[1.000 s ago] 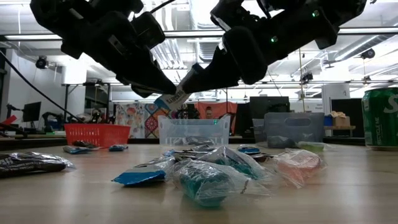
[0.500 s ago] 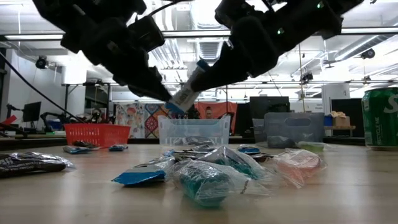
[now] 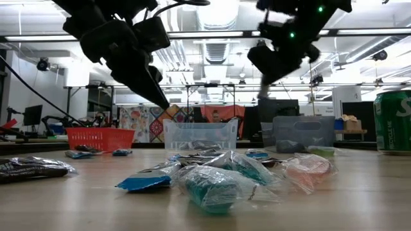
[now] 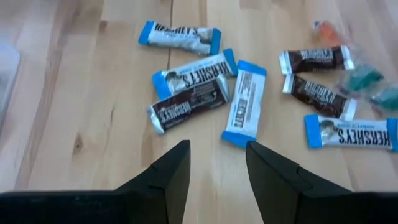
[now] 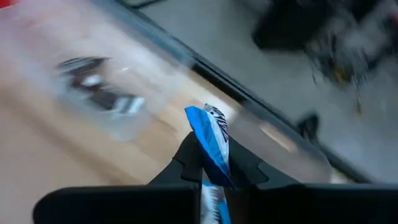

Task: Sort candy
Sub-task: Put the white chocolate bar into the black bin

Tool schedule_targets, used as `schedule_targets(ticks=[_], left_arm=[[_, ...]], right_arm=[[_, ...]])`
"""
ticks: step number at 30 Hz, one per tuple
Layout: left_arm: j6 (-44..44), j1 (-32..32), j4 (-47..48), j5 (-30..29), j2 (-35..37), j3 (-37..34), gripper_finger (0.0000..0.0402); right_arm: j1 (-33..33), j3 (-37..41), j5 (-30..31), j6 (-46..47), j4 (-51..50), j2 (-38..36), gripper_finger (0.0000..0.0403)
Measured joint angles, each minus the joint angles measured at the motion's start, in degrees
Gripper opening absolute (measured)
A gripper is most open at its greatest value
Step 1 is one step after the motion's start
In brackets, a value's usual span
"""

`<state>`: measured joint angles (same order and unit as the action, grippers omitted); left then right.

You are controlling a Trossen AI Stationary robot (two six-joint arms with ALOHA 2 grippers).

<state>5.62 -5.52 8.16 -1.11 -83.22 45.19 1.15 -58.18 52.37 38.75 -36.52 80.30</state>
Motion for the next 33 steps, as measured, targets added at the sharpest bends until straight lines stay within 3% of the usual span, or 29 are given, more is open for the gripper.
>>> schedule_targets(ticks=[4,9,17,21,28,33], left_arm=[[0.83,0.0,-1.84,0.01,0.0,-0.14,0.0139],[1.83,0.0,-1.61,0.01,0.0,-0.22,0.0139],[9.84,0.02,5.18,-0.05,0.0,-0.22,0.0139],[17.35,0.0,9.72,-4.36,0.0,-0.22,0.0139],[40.45,0.07,25.28,-17.56,-0.05,0.0,0.0133],[50.03,0.11,32.56,-14.95,-0.15,0.0,0.0123]], right_arm=[[-4.99,0.23,-3.48,6.49,-5.06,-0.43,0.0044],[-9.28,0.27,-7.62,5.53,-4.96,0.76,0.0112],[-8.89,0.25,-7.81,4.9,-4.8,0.32,0.0191],[-6.88,-0.41,-7.84,4.86,-4.65,0.29,0.02],[-2.91,-0.63,-7.82,4.73,-2.02,0.29,0.0191],[-1.53,-0.65,-7.81,4.53,0.02,0.29,0.019]])
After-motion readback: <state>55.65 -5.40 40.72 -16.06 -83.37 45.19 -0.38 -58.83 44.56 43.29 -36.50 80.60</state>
